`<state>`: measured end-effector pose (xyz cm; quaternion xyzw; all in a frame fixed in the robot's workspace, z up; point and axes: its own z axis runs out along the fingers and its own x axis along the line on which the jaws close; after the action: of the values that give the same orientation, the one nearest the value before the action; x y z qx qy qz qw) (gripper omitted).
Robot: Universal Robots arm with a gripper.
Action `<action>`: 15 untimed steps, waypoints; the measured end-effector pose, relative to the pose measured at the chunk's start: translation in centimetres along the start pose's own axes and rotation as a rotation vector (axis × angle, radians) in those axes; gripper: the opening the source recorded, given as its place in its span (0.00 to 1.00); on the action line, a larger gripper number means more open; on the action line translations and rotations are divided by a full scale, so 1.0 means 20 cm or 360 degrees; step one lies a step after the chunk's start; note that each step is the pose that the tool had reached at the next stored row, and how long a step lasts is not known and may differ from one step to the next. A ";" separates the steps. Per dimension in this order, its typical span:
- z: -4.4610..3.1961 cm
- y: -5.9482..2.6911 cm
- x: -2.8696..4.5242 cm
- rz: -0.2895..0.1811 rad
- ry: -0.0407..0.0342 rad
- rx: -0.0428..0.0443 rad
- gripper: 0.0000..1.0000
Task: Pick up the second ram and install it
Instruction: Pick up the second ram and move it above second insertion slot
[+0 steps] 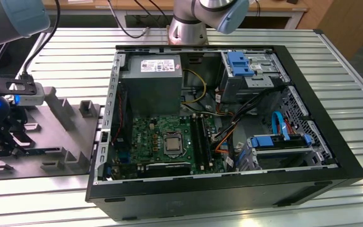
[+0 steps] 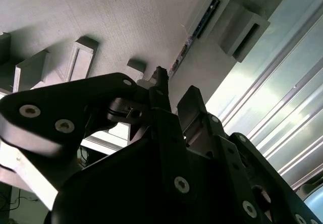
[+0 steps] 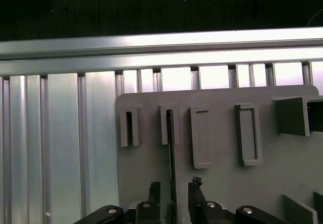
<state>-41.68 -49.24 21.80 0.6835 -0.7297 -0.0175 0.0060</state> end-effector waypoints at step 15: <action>0.078 0.001 0.001 -0.0101 0.0017 -0.0003 0.36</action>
<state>-41.75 -49.24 20.25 0.7065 -0.7075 -0.0146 0.0100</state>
